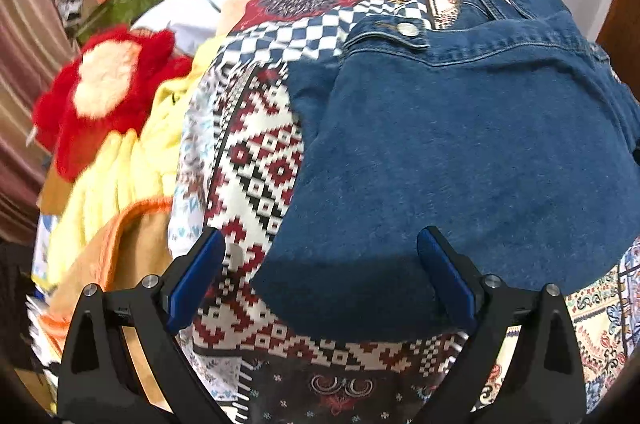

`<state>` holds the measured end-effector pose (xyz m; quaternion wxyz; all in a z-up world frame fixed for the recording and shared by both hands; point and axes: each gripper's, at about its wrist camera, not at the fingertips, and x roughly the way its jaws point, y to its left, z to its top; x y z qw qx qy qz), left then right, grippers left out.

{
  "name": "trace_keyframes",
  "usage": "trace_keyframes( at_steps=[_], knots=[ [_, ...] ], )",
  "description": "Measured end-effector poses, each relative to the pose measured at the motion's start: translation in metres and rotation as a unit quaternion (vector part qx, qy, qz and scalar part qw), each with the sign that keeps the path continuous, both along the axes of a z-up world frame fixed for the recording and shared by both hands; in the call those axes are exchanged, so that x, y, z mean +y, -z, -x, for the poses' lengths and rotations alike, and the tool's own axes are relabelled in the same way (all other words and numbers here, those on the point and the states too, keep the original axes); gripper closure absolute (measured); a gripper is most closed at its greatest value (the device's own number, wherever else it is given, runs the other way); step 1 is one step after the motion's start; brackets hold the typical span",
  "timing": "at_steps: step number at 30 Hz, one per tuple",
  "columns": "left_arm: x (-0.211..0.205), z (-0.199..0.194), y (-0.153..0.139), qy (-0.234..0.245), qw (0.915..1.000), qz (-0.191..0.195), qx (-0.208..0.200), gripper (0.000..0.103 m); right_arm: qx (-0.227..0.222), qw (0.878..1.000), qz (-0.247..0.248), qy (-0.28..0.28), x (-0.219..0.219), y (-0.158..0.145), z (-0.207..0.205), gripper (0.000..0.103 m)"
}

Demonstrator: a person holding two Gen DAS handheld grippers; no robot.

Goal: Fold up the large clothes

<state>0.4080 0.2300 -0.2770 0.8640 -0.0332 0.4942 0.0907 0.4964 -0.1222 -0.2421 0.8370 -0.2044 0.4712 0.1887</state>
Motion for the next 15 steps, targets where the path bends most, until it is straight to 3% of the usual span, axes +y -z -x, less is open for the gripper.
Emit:
trace_keyframes(
  at_steps=[3, 5, 6, 7, 9, 12, 15],
  knots=[
    [0.006, 0.005, 0.0, -0.012, 0.9999, 0.01, 0.0, 0.005, 0.007, 1.0, -0.005, 0.028, -0.012, -0.004, -0.002, 0.088],
    [0.006, 0.01, -0.002, -0.019, 0.9998, 0.003, -0.002, 0.005, -0.015, 0.998, 0.034, 0.044, -0.016, -0.004, 0.001, 0.077],
    [0.006, 0.011, -0.003, -0.022, 0.9997, -0.005, -0.002, 0.005, -0.021, 0.998, 0.038, 0.049, -0.021, -0.005, 0.001, 0.054],
    [0.007, 0.014, -0.004, -0.025, 0.9995, -0.02, -0.003, 0.005, -0.032, 0.997, 0.047, 0.06, -0.026, -0.005, 0.001, 0.023],
    [0.011, 0.017, -0.005, -0.033, 0.9986, -0.04, -0.003, 0.005, -0.053, 0.992, 0.066, 0.092, -0.044, -0.008, 0.001, 0.0],
    [0.027, 0.027, -0.004, -0.06, 0.9972, -0.044, 0.005, 0.005, -0.036, 0.991, 0.041, 0.121, -0.071, -0.01, -0.001, 0.0],
    [0.042, 0.043, -0.009, -0.084, 0.9964, -0.007, -0.004, 0.005, -0.03, 0.988, 0.039, 0.144, -0.091, -0.014, 0.005, 0.0]
  ],
)
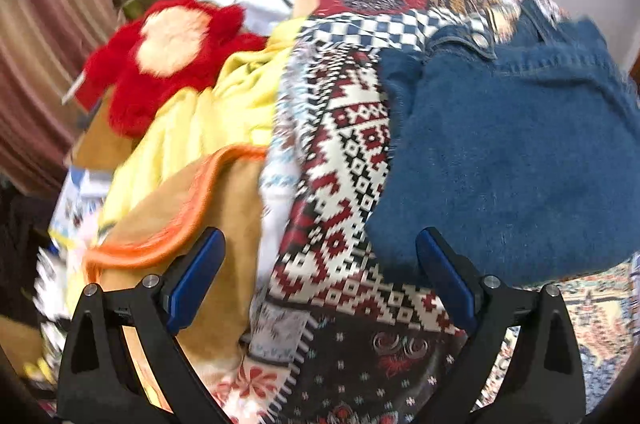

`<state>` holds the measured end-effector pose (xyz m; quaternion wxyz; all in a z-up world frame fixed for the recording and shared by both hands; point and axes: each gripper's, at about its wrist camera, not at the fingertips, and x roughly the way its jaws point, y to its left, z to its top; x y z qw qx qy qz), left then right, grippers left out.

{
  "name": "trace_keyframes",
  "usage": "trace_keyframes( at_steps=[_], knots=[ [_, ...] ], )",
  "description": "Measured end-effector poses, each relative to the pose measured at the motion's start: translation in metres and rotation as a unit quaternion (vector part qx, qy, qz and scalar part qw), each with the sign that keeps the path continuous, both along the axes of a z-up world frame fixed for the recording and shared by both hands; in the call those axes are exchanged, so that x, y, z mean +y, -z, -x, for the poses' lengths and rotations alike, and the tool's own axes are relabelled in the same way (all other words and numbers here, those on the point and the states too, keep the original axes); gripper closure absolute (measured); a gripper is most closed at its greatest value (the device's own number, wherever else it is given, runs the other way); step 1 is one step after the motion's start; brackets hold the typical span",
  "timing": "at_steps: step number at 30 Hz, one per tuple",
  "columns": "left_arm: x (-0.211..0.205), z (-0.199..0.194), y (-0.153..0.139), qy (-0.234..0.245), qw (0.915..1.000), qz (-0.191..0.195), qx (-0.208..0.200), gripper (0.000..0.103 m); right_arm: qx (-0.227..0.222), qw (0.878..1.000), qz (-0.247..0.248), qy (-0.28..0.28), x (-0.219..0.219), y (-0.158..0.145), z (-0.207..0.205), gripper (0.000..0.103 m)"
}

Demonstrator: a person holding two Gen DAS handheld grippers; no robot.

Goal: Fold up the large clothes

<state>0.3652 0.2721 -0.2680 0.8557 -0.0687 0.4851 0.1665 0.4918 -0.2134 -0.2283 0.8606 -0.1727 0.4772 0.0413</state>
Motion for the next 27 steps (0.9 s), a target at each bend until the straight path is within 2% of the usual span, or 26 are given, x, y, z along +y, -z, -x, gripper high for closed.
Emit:
trace_keyframes(
  at_steps=[4, 7, 9, 11, 13, 15, 17, 21, 23, 25, 27],
  knots=[
    [0.003, 0.016, -0.011, -0.019, 0.9993, 0.025, -0.019, 0.005, -0.01, 1.0, -0.015, 0.01, -0.011, -0.014, 0.009, 0.0],
    [-0.002, 0.024, -0.018, -0.022, 0.9972, 0.063, -0.034, 0.005, -0.022, 0.999, -0.038, 0.004, -0.01, -0.029, 0.018, 0.0],
    [-0.009, 0.025, -0.018, -0.019, 0.9937, 0.103, -0.042, 0.005, -0.034, 0.998, -0.052, -0.009, 0.0, -0.042, 0.024, 0.0],
    [-0.017, 0.024, -0.016, -0.007, 0.9861, 0.16, -0.047, 0.005, -0.045, 0.997, -0.065, -0.027, 0.013, -0.053, 0.028, 0.0],
    [-0.029, 0.02, -0.011, 0.008, 0.9713, 0.232, -0.052, 0.005, -0.051, 0.994, -0.08, -0.047, 0.03, -0.062, 0.033, 0.0],
    [-0.039, 0.015, -0.004, 0.017, 0.9606, 0.273, -0.049, 0.005, -0.048, 0.992, -0.095, -0.064, 0.044, -0.065, 0.034, 0.0],
    [-0.05, 0.006, 0.004, 0.026, 0.9522, 0.301, -0.044, 0.005, -0.038, 0.99, -0.11, -0.082, 0.062, -0.064, 0.035, 0.0],
    [-0.063, -0.009, 0.024, 0.025, 0.9421, 0.333, -0.028, 0.005, -0.01, 0.987, -0.123, -0.105, 0.09, -0.048, 0.031, 0.0],
    [-0.063, -0.016, 0.036, 0.016, 0.9292, 0.368, -0.028, 0.005, 0.009, 0.986, -0.122, -0.118, 0.102, -0.034, 0.028, 0.0],
    [-0.062, -0.022, 0.047, -0.001, 0.9079, 0.417, -0.039, 0.005, 0.027, 0.985, -0.117, -0.122, 0.11, -0.02, 0.021, 0.0],
    [-0.06, -0.029, 0.053, -0.011, 0.8942, 0.445, -0.051, 0.005, 0.056, 0.985, -0.111, -0.12, 0.118, 0.0, 0.015, 0.0]
  ],
)
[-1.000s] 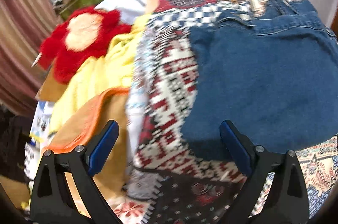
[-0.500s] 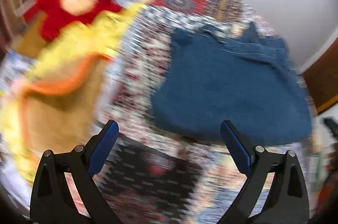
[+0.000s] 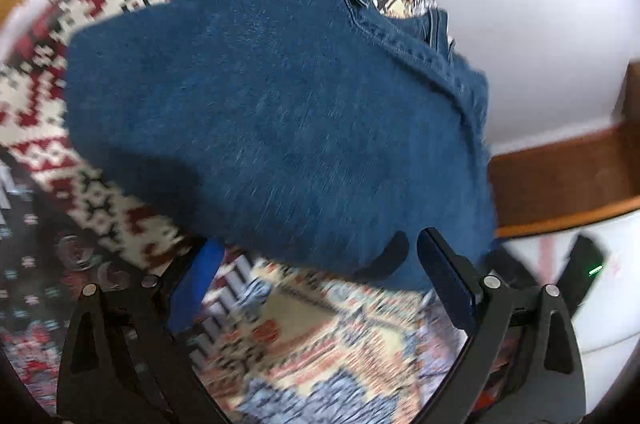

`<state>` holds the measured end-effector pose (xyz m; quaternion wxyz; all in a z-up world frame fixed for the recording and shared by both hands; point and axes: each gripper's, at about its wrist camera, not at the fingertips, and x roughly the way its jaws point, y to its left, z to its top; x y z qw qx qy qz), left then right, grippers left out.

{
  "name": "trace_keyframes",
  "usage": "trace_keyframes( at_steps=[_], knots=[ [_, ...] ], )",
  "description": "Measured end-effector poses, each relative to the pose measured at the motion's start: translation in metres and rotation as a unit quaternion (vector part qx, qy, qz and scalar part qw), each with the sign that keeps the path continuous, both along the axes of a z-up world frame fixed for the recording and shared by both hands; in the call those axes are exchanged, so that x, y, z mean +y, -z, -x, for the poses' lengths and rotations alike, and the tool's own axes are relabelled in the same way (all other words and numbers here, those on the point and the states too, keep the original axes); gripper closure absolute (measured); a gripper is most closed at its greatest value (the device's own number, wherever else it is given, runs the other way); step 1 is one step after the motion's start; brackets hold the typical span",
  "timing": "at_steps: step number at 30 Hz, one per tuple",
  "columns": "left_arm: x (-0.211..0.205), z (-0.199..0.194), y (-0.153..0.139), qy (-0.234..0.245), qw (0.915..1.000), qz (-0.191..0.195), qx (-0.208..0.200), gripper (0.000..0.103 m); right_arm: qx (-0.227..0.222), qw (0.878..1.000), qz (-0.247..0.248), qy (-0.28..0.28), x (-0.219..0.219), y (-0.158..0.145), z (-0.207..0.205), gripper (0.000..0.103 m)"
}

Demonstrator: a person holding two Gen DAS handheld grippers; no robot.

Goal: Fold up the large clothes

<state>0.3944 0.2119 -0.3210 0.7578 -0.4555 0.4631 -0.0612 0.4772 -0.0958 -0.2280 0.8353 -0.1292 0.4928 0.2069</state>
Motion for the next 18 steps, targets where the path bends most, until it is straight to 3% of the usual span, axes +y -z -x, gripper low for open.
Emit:
trace_keyframes(
  at_steps=[2, 9, 15, 18],
  knots=[
    [0.001, -0.01, 0.005, -0.015, 0.9998, 0.01, -0.002, 0.005, 0.031, 1.0, 0.004, -0.001, 0.003, 0.017, -0.005, 0.0],
    [0.006, -0.032, 0.012, -0.089, 0.9958, -0.014, -0.014, 0.007, 0.022, 1.0, 0.008, -0.008, 0.006, 0.025, -0.004, 0.0],
    [-0.001, -0.028, -0.019, -0.124, 0.9818, -0.142, -0.025, 0.052, 0.025, 1.0, -0.002, 0.003, 0.002, 0.018, -0.005, 0.0],
    [-0.007, -0.027, -0.044, -0.117, 0.9718, -0.197, -0.056, 0.061, 0.018, 1.0, 0.002, 0.002, 0.003, 0.013, -0.002, 0.0]
  ],
)
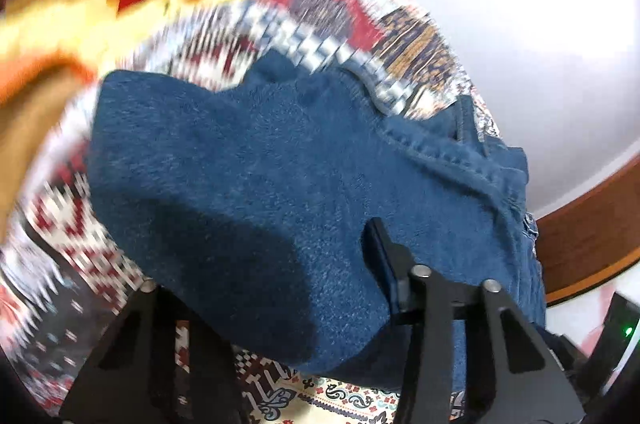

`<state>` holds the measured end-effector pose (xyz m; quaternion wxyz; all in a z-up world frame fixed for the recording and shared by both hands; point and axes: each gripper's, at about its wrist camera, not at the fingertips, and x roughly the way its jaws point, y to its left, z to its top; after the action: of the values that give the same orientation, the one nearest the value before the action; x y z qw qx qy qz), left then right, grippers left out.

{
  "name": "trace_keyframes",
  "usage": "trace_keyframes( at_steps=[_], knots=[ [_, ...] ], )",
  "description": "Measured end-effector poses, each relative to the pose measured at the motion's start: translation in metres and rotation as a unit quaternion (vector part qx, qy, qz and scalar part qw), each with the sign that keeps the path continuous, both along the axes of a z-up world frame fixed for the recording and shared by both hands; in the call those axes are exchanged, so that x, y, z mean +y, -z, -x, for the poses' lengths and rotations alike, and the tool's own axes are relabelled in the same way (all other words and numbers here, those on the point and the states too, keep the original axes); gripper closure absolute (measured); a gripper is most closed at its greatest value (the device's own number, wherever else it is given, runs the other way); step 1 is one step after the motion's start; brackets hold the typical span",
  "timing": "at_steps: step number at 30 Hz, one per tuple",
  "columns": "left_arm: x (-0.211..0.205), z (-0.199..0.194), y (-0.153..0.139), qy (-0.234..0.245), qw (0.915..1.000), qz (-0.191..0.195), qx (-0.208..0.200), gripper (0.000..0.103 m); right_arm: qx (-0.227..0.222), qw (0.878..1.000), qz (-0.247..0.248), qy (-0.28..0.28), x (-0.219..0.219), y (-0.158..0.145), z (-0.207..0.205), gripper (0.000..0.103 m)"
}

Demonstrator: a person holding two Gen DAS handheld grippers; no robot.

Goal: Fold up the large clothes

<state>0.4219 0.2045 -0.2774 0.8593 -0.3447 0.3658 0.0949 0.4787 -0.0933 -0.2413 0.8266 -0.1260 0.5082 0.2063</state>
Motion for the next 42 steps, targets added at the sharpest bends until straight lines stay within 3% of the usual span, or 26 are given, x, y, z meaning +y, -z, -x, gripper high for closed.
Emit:
trace_keyframes(
  at_steps=[3, 6, 12, 15, 20, 25, 29, 31, 34, 38, 42],
  knots=[
    [-0.006, 0.002, -0.032, 0.018, 0.998, -0.057, -0.022, 0.066, -0.002, 1.0, -0.001, -0.003, 0.0, -0.008, 0.004, 0.0],
    [0.0, 0.026, -0.067, 0.032, 0.9949, -0.068, -0.067, 0.067, -0.008, 1.0, -0.016, -0.009, 0.002, -0.022, 0.007, 0.0],
    [0.002, 0.057, -0.118, 0.037, 0.9855, -0.136, -0.094, 0.068, -0.015, 0.998, -0.056, -0.029, 0.031, -0.042, 0.009, 0.0],
    [0.004, 0.058, -0.126, 0.035, 0.9819, -0.161, -0.092, 0.068, 0.016, 0.996, -0.077, -0.049, 0.059, -0.032, 0.007, 0.0],
    [-0.008, 0.054, -0.124, 0.045, 0.9736, -0.209, -0.079, 0.069, 0.079, 0.993, -0.067, -0.061, 0.099, 0.013, 0.003, 0.0],
    [-0.037, 0.047, -0.131, 0.06, 0.9608, -0.258, -0.083, 0.069, 0.075, 0.993, -0.04, -0.087, 0.111, 0.015, 0.006, 0.0],
    [-0.072, 0.04, -0.152, 0.088, 0.9448, -0.294, -0.116, 0.069, 0.137, 0.983, -0.109, -0.059, 0.075, -0.001, -0.011, 0.0],
    [-0.09, 0.033, -0.162, 0.103, 0.9382, -0.304, -0.13, 0.069, 0.139, 0.98, -0.142, -0.032, 0.049, -0.014, -0.016, 0.0],
    [-0.122, 0.024, -0.176, 0.134, 0.9288, -0.309, -0.154, 0.07, 0.113, 0.979, -0.168, 0.012, -0.003, -0.039, -0.016, 0.0],
    [-0.174, 0.011, -0.181, 0.192, 0.9121, -0.317, -0.177, 0.073, 0.046, 0.986, -0.144, 0.073, -0.072, -0.073, -0.005, 0.0],
    [-0.226, 0.002, -0.165, 0.261, 0.8934, -0.324, -0.17, 0.074, -0.004, 0.986, -0.111, 0.123, -0.138, -0.097, 0.018, 0.0]
  ],
)
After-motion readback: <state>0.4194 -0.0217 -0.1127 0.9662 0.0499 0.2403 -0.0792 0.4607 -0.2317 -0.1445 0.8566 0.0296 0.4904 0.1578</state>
